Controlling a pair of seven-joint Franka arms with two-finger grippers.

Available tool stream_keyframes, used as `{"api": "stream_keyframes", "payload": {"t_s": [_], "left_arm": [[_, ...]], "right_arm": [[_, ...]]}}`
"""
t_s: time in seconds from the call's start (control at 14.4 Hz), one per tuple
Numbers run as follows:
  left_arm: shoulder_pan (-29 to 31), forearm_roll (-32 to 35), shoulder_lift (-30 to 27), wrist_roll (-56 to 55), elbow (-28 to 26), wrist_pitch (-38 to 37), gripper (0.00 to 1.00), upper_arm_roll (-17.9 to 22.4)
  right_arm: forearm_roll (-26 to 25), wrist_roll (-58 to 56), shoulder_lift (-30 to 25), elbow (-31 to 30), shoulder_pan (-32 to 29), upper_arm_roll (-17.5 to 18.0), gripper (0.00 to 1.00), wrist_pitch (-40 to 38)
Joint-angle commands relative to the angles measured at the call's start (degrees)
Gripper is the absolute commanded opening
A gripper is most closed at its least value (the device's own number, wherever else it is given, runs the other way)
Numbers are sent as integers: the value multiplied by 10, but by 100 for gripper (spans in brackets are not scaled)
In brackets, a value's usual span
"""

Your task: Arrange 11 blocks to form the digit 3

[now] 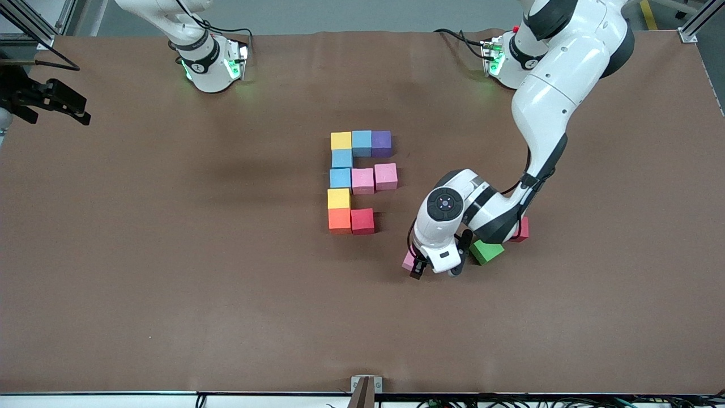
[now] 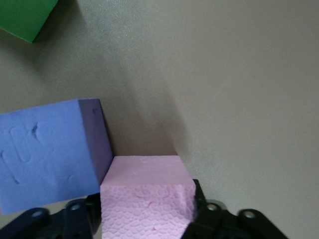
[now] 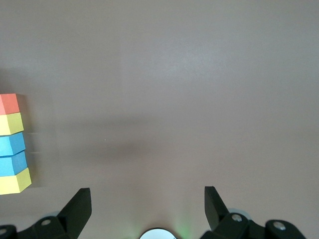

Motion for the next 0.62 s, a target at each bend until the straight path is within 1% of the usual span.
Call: {"api": "stream_keyframes", "payload": {"t_s": [0.0,0.21,0.42,0.55], "left_arm": [[1,-1,-9,-12,-4,-6,29,-2],[-2,-16,-17,-77,-3,-31,29,-6],[-4,-16,-22,-170,-3,-56,29,-25],[-4,-16,-29,-211,-4,-76,29,-35]], "right_arm": [[9,1,-8,-4,-2,2,100,-4],[9,1,-8,-4,-4,1,100,-10],[9,1,-9,-1,-4,1,100,-16],[9,1,-8,9,-5,0,100,-17]]}}
